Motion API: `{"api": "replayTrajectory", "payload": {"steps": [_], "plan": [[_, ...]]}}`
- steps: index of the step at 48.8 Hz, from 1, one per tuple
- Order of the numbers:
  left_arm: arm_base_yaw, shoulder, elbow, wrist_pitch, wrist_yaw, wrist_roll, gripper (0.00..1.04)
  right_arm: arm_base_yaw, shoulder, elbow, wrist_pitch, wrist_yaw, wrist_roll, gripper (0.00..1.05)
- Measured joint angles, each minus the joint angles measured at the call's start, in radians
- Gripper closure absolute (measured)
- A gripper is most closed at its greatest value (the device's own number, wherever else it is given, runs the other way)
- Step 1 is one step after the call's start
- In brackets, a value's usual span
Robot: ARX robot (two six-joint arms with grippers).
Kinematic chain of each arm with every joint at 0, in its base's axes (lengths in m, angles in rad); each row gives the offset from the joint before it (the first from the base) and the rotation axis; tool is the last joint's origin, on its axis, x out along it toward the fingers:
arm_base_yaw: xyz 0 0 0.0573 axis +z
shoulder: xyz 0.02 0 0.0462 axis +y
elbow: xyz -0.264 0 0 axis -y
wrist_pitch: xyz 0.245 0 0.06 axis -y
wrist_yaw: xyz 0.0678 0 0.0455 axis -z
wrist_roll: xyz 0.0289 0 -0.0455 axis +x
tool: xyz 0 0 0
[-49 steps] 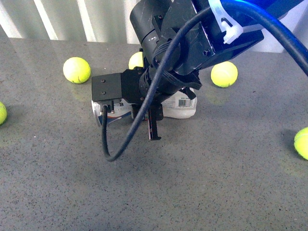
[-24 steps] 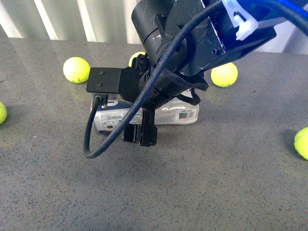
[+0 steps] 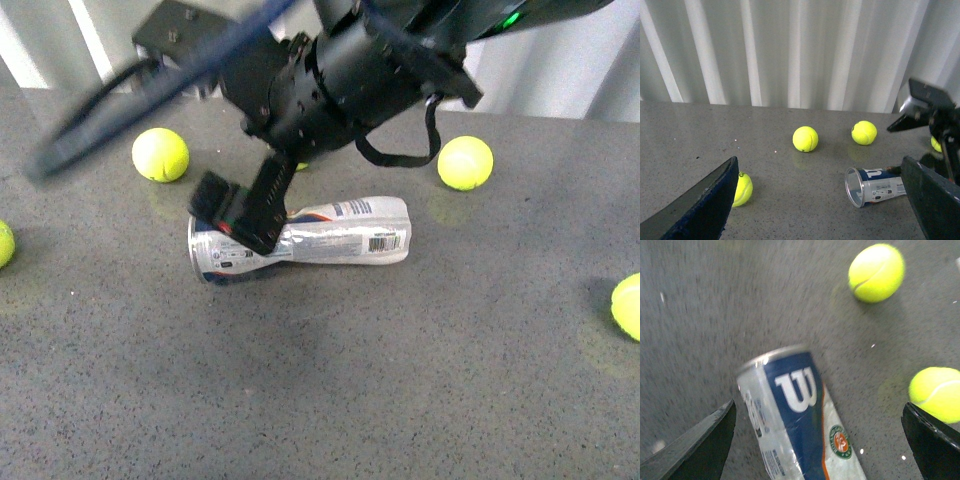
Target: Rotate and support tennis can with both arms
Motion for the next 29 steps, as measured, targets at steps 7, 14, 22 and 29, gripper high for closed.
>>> {"api": "replayTrajectory", "payload": {"steps": [7,14,22,29], "plan": [[0.000,0.000,0.000,0.000,0.000,0.000,0.07,-0.038,-0.141,-0.058,0.116,0.082,0.333,0.07],[0.000,0.000,0.000,0.000,-0.002,0.000,0.07,-0.130,-0.263,-0.142,0.084,0.529,0.777,0.07],[0.000,-0.001,0.000,0.000,0.001,0.000,0.07,-0.148,-0.261,-0.232,0.305,0.653,0.843,0.15],[0.000,-0.001,0.000,0.000,-0.004,0.000,0.07,-0.198,-0.388,-0.615,0.934,0.669,0.695,0.47]]}}
